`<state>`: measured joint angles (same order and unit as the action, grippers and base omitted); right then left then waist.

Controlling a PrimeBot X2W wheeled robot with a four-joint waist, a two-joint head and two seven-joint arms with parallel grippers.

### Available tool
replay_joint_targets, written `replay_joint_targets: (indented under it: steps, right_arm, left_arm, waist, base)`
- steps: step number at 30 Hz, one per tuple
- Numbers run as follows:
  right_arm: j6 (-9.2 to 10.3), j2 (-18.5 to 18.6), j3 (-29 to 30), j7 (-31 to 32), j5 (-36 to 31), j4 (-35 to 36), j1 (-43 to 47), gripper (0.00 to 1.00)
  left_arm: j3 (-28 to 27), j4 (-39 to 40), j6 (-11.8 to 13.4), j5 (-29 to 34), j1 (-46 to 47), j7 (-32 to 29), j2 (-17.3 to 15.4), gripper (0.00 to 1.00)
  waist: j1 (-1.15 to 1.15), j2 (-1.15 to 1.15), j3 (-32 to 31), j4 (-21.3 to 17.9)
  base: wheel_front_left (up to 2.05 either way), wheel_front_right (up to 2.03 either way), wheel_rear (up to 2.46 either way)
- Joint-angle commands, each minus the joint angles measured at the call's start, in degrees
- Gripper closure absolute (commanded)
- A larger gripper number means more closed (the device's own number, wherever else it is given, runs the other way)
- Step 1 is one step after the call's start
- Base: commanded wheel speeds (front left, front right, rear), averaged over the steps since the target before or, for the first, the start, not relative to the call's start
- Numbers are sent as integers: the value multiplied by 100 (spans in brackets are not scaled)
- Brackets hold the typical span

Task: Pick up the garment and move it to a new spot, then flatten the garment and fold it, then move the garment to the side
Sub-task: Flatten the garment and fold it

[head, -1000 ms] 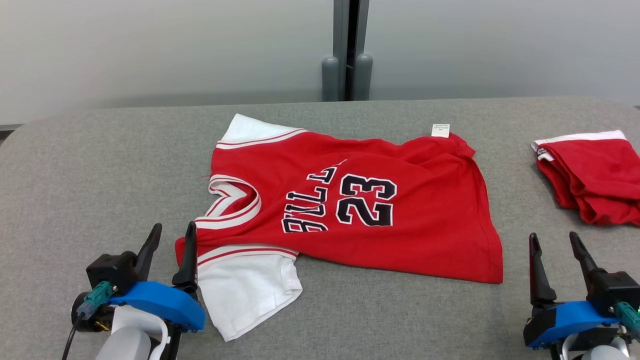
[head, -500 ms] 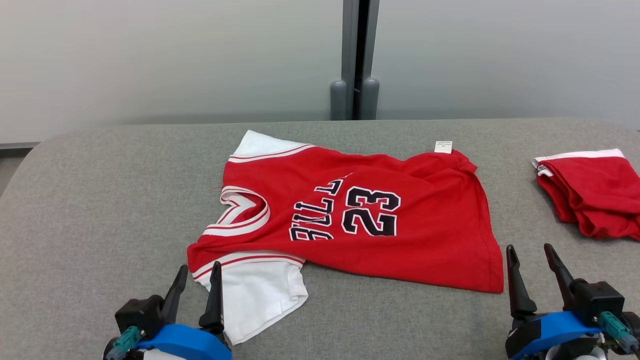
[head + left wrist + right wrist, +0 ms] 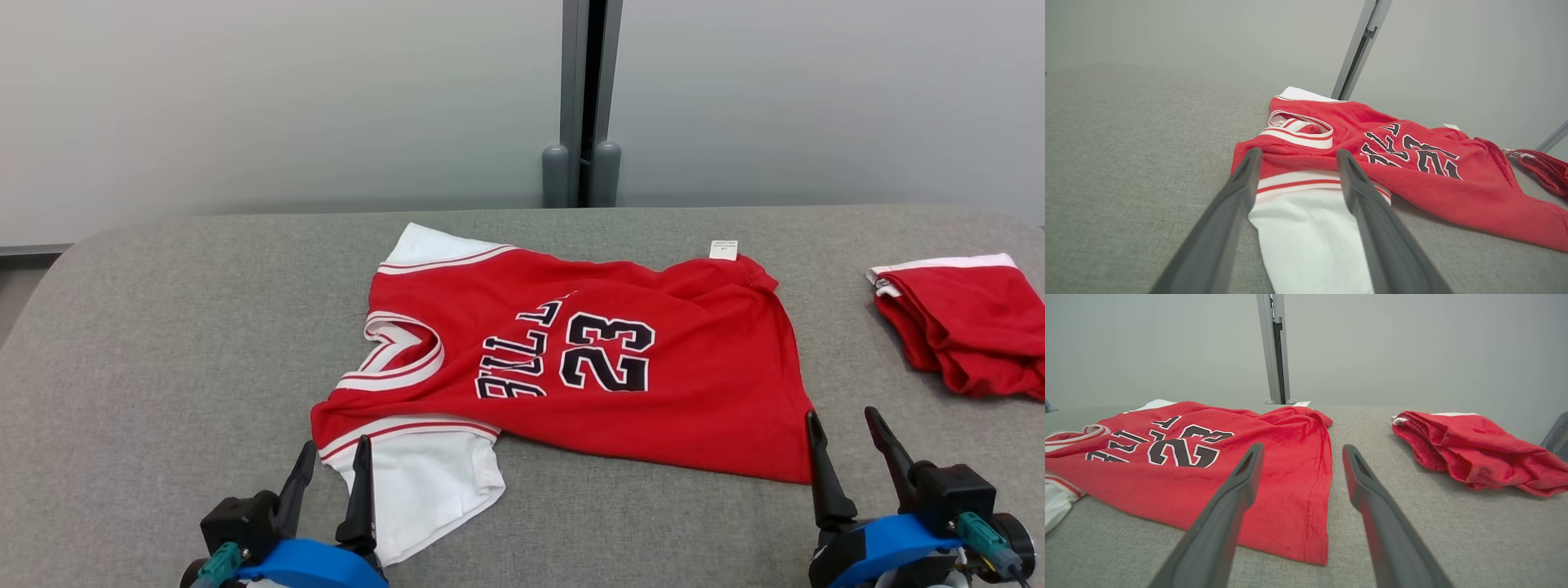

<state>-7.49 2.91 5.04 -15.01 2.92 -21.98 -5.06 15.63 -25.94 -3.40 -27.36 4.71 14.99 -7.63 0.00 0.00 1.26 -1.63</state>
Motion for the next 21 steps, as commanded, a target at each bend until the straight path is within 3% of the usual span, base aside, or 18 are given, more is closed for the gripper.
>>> replay_joint_targets:
  steps: [1, 4, 10, 17, 18, 19, 20, 21]
  right_arm:
    - [0, 0, -12, -21, -9, -24, 53, 0]
    - [0, 0, -30, -21, -1, -40, 53, 0]
    - [0, 0, 7, -21, -19, -108, 34, 0]
    - [0, 0, -18, -20, -47, -194, -81, 0]
    - [1, 1, -10, -20, -48, -218, -90, 0]
    - [0, 0, 5, -20, -54, -248, -96, 0]
    - [1, 1, 35, -20, -73, -299, -96, 0]
    - [0, 1, 62, -20, -84, -379, -90, 0]
  left_arm:
    - [-15, 19, 12, 25, -60, 25, 3, 0]
    - [19, -82, 26, -47, -112, -87, 35, 0]
    - [126, -358, 194, -293, -261, -1049, 141, 0]
    - [280, -512, 354, -373, -260, -1702, 161, 0]
    - [311, -521, 339, -402, -261, -1804, 171, 18]
    - [344, -513, 309, -409, -261, -1901, 168, 52]
    - [356, -487, 298, -415, -259, -1936, 167, 69]
    - [368, -444, 295, -420, -251, -1951, 167, 94]
  waist:
    - [0, 0, 7, 1]
    - [0, 0, 42, -9]
    - [0, 0, 177, -35]
    - [0, 0, 346, -112]
    - [0, 0, 367, -122]
    - [0, 0, 387, -129]
    - [0, 0, 405, -132]
    - [0, 0, 424, -132]
  base:
    - [0, 0, 0]
    - [0, 0, 0]
    - [0, 0, 0]
    - [0, 0, 0]
    - [0, 0, 0]
    - [0, 0, 0]
    - [0, 0, 0]
    - [0, 0, 0]
